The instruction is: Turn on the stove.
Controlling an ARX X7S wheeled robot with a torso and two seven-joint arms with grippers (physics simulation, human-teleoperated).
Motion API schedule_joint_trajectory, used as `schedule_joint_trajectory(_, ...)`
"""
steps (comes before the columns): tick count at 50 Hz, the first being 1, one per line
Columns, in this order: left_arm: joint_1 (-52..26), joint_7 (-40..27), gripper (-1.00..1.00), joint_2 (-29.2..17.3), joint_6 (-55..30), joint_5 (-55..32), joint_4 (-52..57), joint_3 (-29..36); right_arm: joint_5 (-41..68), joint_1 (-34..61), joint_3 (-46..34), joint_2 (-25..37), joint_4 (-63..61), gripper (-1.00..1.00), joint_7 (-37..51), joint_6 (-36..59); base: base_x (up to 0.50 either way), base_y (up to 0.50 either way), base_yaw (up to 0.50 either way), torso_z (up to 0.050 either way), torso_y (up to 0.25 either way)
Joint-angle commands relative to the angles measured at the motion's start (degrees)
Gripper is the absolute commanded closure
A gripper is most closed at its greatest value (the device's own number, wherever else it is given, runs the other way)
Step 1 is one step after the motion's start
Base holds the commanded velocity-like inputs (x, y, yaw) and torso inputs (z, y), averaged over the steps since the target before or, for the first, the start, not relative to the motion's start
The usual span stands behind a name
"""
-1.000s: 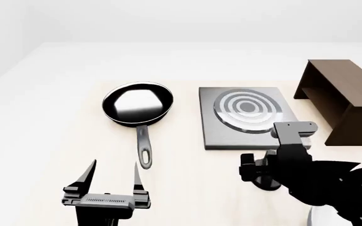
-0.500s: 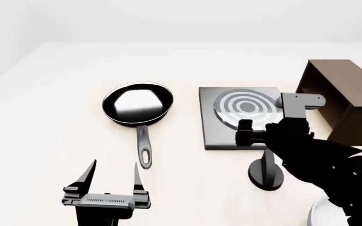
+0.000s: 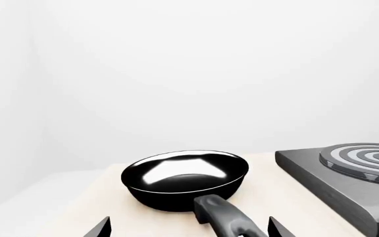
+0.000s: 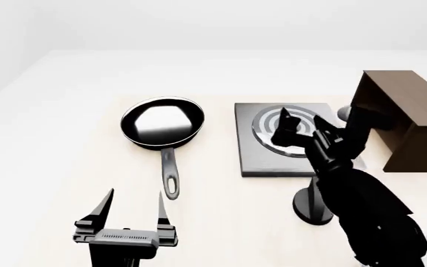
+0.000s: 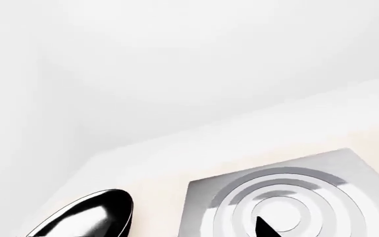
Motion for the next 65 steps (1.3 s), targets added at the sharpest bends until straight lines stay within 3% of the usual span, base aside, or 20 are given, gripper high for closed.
schedule_joint_trajectory(1,0.0,-0.1,-1.00,-0.1,0.1,-0.1,0.0,0.2,-5.2,-7.1,1.7,-5.1,-1.0,-1.00,-4.4,-17.3,0.00,0.00,0.00,0.000,0.000)
schedule_joint_trajectory(8,-0.1,0.0,-1.00,-0.2,-0.3,-0.4,0.1,0.3,-8.1,-14.2,3.3,-8.2,-4.9,-1.00,-7.2,-29.5,0.00,0.00,0.00,0.000,0.000)
schedule_joint_trajectory(18,-0.1,0.0,-1.00,-0.4,0.1,-0.2,0.0,0.5,-13.4,-20.3,3.9,-13.7,1.2,-1.00,-16.5,-47.9,0.00,0.00,0.00,0.000,0.000)
schedule_joint_trajectory(32,-0.2,0.2,-1.00,-0.6,0.2,-0.2,-0.1,0.9,-22.2,-26.8,7.5,-19.4,6.2,-1.00,-18.1,-69.3,0.00,0.00,0.00,0.000,0.000)
schedule_joint_trajectory(55,-0.3,-0.1,-1.00,-0.8,0.3,-0.2,-0.1,1.2,-40.8,-28.0,10.9,-22.3,12.4,-1.00,-8.7,-79.0,0.00,0.00,0.00,0.000,0.000)
schedule_joint_trajectory(65,-0.3,-0.1,-1.00,-0.9,0.0,-0.4,0.0,1.3,-40.3,-27.9,7.8,-22.1,12.7,-1.00,-7.7,-78.9,0.00,0.00,0.00,0.000,0.000)
